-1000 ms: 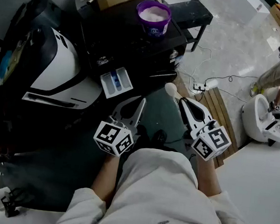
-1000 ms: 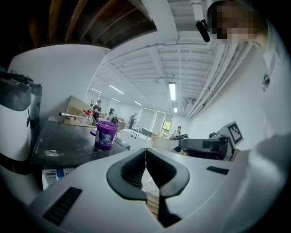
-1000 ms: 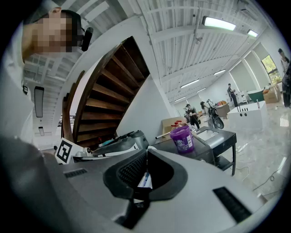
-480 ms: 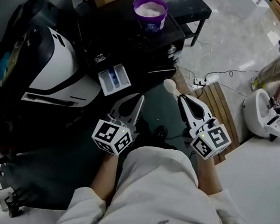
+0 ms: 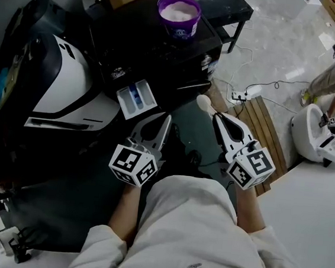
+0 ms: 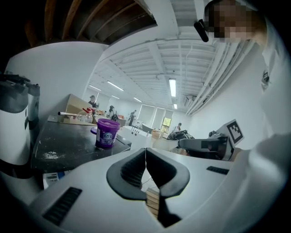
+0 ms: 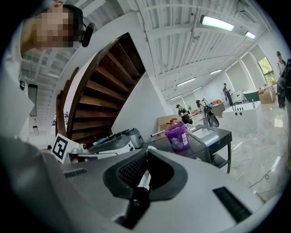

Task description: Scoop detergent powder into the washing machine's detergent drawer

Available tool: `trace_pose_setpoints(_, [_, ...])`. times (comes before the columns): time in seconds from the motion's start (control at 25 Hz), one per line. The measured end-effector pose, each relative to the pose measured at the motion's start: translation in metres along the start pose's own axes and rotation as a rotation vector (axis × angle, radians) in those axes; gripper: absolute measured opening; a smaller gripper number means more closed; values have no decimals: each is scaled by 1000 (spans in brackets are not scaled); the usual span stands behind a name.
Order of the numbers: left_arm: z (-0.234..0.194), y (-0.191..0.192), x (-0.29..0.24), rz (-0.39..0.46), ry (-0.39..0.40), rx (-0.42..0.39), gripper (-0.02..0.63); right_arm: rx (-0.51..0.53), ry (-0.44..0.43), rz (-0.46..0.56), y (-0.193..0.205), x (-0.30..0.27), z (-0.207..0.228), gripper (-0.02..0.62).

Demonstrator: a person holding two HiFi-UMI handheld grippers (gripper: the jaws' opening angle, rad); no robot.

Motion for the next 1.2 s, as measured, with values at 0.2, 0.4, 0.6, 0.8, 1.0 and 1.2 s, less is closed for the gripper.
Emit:
trace_pose_setpoints(0.2, [-16,-8,-16,-5,18,4,20,33,-2,-24,-5,-23,0,11])
trace_pose_setpoints(0.4, [-39,-21,-33,-5,29,1,20,28,29,-33,-14,-50,12,12])
trace_pose_setpoints(0.6, [-66,-32,-51,-6,31,6,20,21,31,-40,-24,-79,23,11])
trace_pose_setpoints(0.8, [-91,-45,-73,5,29,20,20,-14,38,-34,-35,-106,37,11])
trace_pose_setpoints(1.0, [-113,-55,-93,3,45,20,20,-18,44,-28,-46,-130,50,12])
trace_pose_setpoints(1.2, [-134,-67,-110,2,64,23,20,-46,42,-9,-60,-156,57,12])
Point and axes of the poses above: the fingertips, and each gripper's own axes: x backward along the fingers, z to its right, y out of its underside, the point moved 2 cm from there along x, backward along the fingers, and after that the axes turned 1 degree about y, right-handed, at the moved point
